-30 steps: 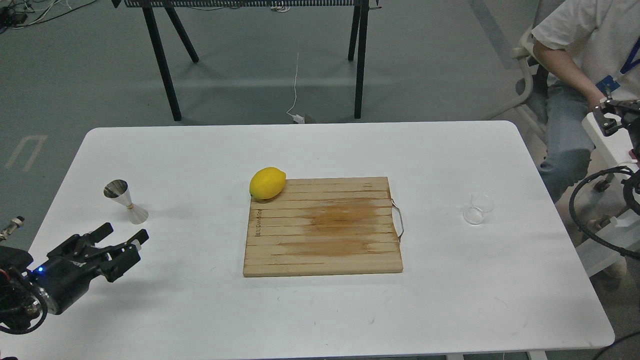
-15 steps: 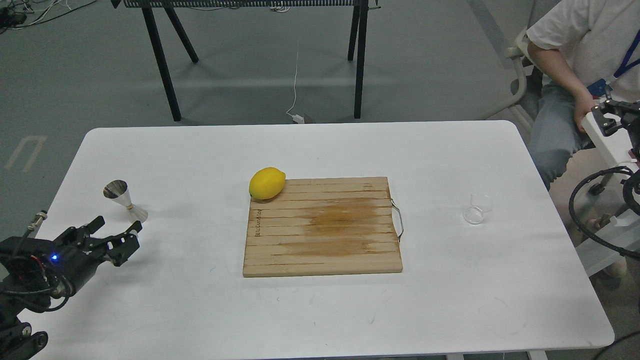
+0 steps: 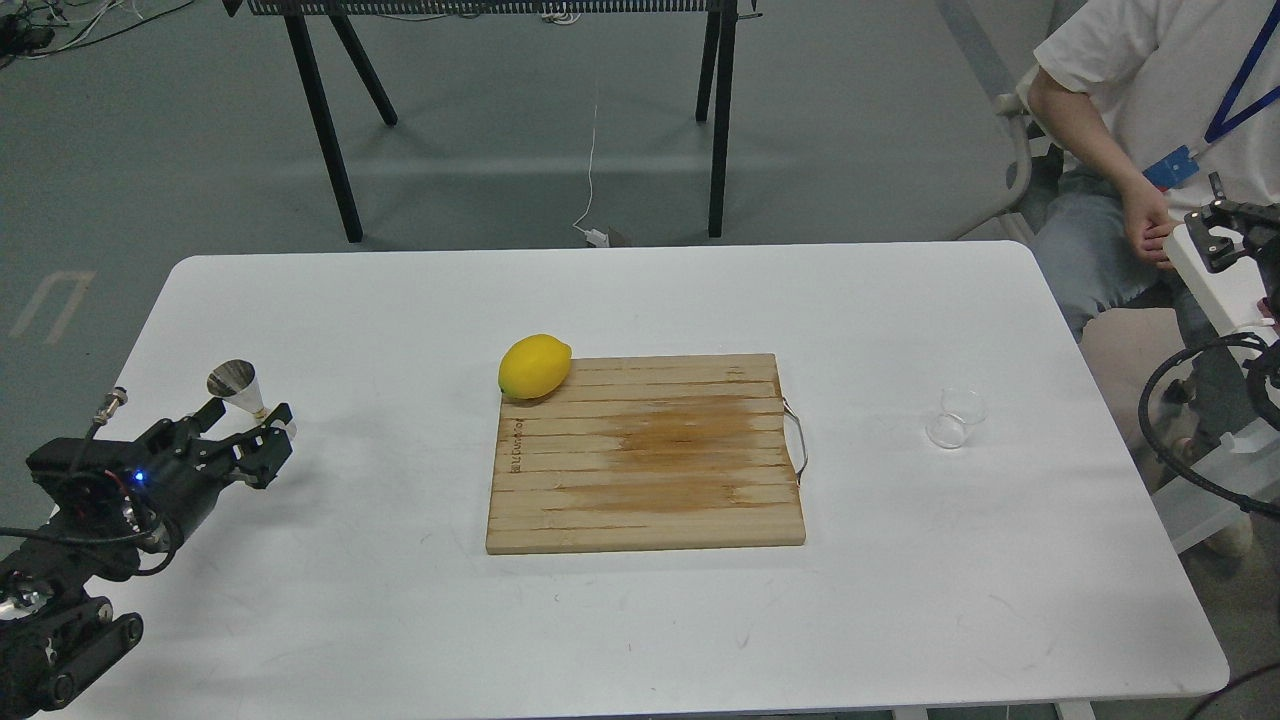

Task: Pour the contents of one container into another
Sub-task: 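Grasp the metal jigger with the left gripper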

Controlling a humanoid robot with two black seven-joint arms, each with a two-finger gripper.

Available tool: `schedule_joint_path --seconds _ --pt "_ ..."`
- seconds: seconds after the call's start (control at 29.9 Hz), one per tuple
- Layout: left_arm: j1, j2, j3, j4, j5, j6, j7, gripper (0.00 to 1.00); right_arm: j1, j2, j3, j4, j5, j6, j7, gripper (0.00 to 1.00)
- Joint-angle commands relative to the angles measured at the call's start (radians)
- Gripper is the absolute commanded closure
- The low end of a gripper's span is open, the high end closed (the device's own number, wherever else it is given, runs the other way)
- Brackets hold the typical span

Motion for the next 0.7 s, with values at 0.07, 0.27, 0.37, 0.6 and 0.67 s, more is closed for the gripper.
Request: schedule_joint_path --seconds 0.07,0.27,0.37,0.6,0.67 --pt "-0.019 -0.013 0.0 0.053 0.001 0.0 -0.001 0.26 0.0 0.0 -0.001 0.0 0.0 0.0 -0.001 0.0" --pt "-0.057 -0.063 0.041 0.108 -0.001 0.0 -0.001 0.34 -0.006 0.006 -0.001 0.0 0.0 0.0 -0.001 0.0" --pt "-0.062 -0.075 0.043 0.114 -0.001 0.0 -0.001 0.38 -0.008 0.009 -0.001 0.0 0.0 0.0 -0.001 0.0" --pt "-0.065 -0.102 0.041 0.166 -0.013 0.0 0.0 0.53 -0.008 0.011 -0.001 0.0 0.0 0.0 0.001 0.0" --pt "-0.074 -0.107 0.041 0.171 -0.011 0.0 0.0 0.56 -0.008 0.009 -0.001 0.0 0.0 0.0 0.001 0.0"
